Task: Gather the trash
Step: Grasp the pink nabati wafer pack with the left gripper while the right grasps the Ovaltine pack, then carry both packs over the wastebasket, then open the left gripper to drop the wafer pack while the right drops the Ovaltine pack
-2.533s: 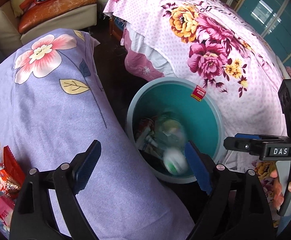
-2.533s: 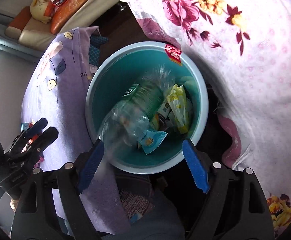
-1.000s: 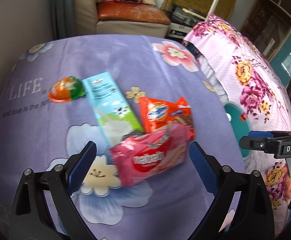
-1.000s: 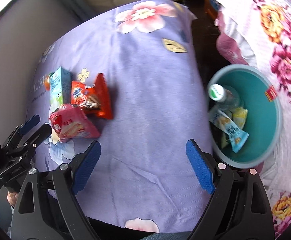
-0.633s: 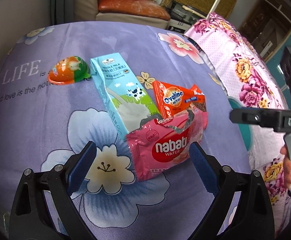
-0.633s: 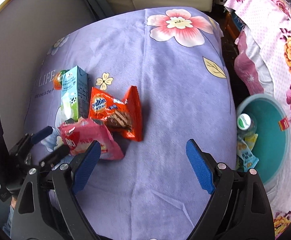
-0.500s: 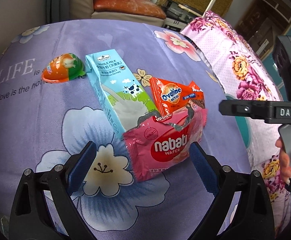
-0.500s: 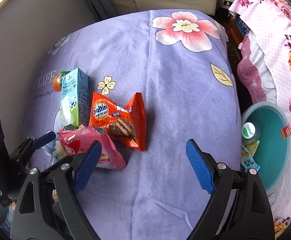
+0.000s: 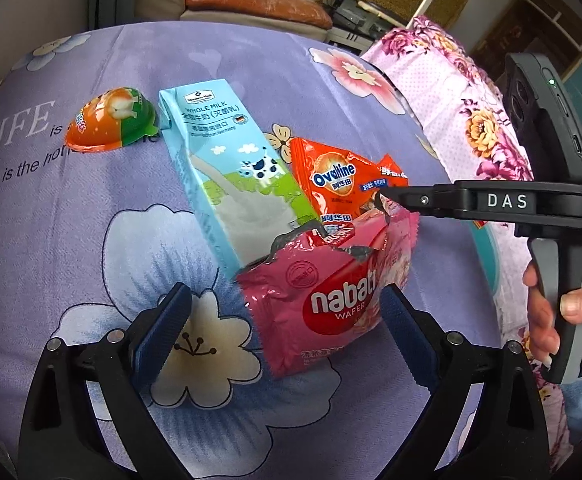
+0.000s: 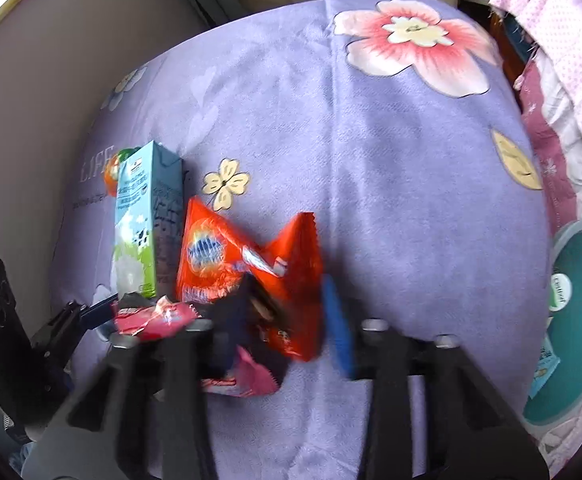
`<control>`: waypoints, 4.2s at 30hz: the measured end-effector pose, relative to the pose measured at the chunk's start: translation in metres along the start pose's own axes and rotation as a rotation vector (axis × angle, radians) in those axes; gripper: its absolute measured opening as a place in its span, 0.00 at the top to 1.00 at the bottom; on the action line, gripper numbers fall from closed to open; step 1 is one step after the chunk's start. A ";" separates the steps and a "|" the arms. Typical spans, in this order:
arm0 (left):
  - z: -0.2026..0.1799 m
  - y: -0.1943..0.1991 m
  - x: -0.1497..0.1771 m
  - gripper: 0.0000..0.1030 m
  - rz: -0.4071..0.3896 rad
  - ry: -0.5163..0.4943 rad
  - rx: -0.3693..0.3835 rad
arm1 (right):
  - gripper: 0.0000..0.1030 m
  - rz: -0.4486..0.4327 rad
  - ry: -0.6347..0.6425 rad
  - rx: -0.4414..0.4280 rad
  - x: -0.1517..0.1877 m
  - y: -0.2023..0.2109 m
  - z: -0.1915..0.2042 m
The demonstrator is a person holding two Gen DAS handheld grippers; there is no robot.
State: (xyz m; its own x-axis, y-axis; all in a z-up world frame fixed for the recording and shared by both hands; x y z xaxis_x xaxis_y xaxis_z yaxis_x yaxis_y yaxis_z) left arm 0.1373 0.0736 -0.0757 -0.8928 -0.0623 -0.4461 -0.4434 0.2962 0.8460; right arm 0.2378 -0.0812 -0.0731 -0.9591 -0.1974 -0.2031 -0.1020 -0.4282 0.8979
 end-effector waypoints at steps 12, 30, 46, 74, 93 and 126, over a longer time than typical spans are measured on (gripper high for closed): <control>-0.030 -0.010 0.005 0.29 0.024 -0.036 -0.002 | 0.81 -0.063 -0.004 -0.005 0.023 0.031 -0.012; -0.070 0.027 0.008 0.74 -0.050 -0.088 -0.065 | 0.82 -0.199 -0.113 0.009 0.058 0.088 -0.069; -0.150 0.020 -0.017 0.74 -0.068 -0.214 -0.038 | 0.82 -0.336 -0.207 0.036 0.089 0.156 -0.124; -0.306 -0.079 -0.030 0.74 0.060 -0.425 0.022 | 0.82 -0.460 -0.377 0.127 0.127 0.216 -0.247; -0.345 -0.126 -0.039 0.71 0.132 -0.479 0.048 | 0.82 -0.437 -0.443 0.153 0.122 0.207 -0.291; -0.315 -0.121 -0.046 0.11 0.122 -0.401 0.018 | 0.39 -0.362 -0.476 0.175 0.108 0.183 -0.300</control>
State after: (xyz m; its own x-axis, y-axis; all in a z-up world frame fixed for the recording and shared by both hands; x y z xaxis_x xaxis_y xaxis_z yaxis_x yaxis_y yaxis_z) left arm 0.2067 -0.2597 -0.0657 -0.8353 0.3490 -0.4248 -0.3319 0.2957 0.8958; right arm 0.1947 -0.4450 -0.0477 -0.8639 0.3652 -0.3469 -0.4463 -0.2357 0.8633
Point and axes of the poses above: each gripper's, at about its wrist camera, not at the fingertips, and y roughly against the way its jaws point, z to its left, x to its underside, the point moved 2 cm from there along -y, roughly the way its jaws point, and after that the axes turned 4 degrees about -y, right-handed, at the moved point
